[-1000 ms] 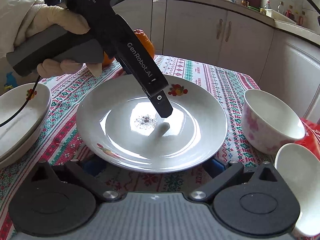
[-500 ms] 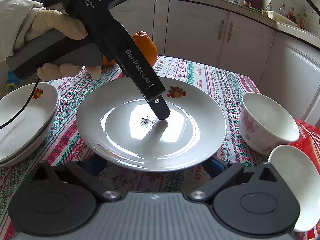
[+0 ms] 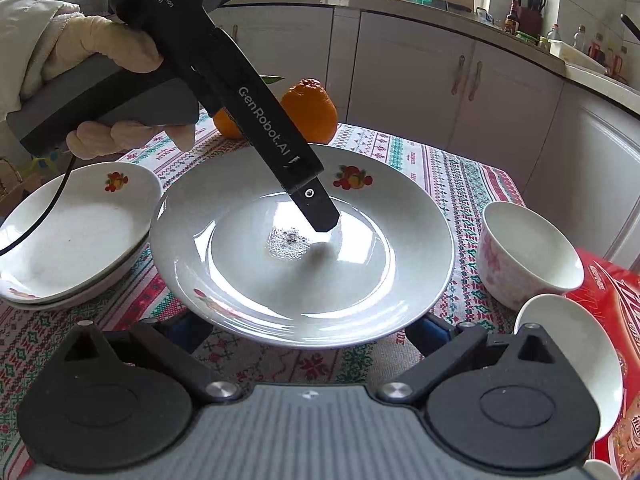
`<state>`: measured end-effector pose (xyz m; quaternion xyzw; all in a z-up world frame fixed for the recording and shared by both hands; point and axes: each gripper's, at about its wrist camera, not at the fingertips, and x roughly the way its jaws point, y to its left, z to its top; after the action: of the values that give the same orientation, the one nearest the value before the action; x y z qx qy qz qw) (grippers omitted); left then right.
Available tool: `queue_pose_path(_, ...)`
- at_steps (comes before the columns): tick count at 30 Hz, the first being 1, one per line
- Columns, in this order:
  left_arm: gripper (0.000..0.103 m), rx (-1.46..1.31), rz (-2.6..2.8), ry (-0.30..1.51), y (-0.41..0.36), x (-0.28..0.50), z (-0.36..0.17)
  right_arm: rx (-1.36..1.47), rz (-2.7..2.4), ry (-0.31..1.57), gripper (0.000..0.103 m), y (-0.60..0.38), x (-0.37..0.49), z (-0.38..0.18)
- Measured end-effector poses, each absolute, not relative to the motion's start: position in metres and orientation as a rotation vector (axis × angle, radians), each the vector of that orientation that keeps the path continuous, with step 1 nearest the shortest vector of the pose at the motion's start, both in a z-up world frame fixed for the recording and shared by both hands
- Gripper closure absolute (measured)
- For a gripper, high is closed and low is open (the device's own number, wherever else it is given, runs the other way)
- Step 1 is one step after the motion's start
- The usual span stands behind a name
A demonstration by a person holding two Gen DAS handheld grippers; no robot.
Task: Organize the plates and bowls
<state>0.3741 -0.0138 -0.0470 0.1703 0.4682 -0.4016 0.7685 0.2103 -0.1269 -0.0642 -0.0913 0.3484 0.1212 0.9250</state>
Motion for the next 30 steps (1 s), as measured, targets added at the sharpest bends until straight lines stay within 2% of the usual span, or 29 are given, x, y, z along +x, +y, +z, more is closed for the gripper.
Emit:
queue_pose_path(16, 0.017, 0.297, -0.774, 0.974, 0.034, 0.32, -0.022, -0.237, 0.362, 0.659, 0.0, -0.108, 0.17, -0.04)
queue_pose_path(30, 0.017, 0.211, -0.668, 0.963, 0.092, 0.282, -0.021, -0.302, 0.471, 0.628, 0.0, -0.074, 0.155, -0.032)
